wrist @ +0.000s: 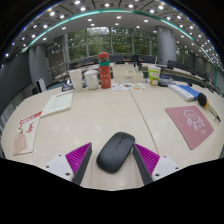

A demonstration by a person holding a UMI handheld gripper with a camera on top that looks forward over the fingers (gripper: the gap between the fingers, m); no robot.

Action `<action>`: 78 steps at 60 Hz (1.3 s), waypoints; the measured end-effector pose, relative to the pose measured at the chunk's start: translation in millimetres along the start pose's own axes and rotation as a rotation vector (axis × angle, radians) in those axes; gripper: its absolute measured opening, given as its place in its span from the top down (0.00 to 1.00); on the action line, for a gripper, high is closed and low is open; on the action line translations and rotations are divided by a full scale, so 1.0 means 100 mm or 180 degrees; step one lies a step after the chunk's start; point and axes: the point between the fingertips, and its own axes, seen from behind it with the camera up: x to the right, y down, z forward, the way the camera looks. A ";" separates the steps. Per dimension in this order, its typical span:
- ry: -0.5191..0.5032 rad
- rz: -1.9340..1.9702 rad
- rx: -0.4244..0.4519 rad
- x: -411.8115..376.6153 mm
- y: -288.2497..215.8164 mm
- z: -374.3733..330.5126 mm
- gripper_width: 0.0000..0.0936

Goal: Arrange mouse

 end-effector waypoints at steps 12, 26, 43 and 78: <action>0.0116 -0.0149 -0.0023 -0.03 -0.11 0.22 0.33; 0.0075 -0.0330 -0.0084 -0.07 -0.14 0.29 0.58; -0.0197 -0.0404 0.0108 0.07 -0.66 0.08 0.65; 0.0226 -0.0032 0.0328 3.18 -1.41 0.11 0.65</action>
